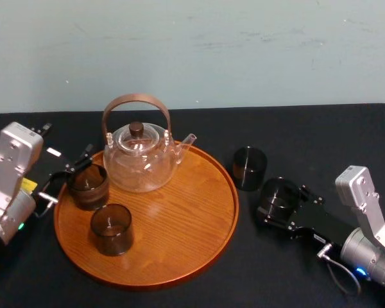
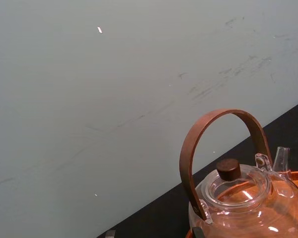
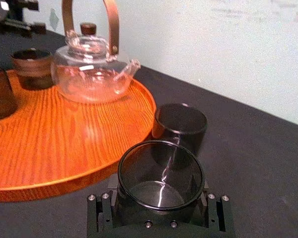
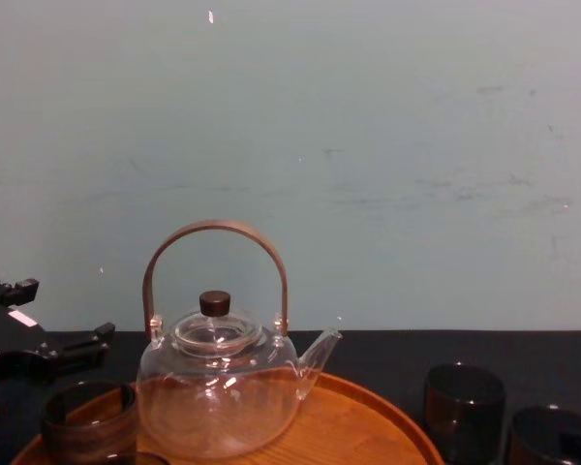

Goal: Pick up the glass from the table and place it on the tray.

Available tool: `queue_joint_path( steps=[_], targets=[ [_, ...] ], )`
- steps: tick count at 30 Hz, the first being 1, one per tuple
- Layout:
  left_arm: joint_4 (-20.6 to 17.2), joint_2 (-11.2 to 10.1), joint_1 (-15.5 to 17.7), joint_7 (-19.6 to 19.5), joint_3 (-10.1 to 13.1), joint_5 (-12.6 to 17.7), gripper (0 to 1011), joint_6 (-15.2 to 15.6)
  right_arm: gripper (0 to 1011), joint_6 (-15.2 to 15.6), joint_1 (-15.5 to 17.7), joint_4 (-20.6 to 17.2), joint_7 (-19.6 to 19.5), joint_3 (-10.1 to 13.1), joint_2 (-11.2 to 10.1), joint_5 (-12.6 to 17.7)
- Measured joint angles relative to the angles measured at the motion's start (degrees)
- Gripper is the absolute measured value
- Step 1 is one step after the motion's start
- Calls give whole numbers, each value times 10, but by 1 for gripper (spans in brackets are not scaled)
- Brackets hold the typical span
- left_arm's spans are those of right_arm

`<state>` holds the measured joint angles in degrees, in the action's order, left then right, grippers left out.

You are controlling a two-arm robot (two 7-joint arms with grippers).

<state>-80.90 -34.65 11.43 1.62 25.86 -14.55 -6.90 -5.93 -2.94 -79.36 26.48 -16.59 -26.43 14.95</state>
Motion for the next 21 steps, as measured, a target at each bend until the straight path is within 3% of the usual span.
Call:
queue_joint_path(
  steps=[12,21],
  targets=[
    [0,0,0,0,0,0,1001,0,918,-2,23,-68,7,-7,-11,4],
    [0,0,0,0,0,0,1001,0,918,3,20,-83,13,-29,-9,-5]
  ],
)
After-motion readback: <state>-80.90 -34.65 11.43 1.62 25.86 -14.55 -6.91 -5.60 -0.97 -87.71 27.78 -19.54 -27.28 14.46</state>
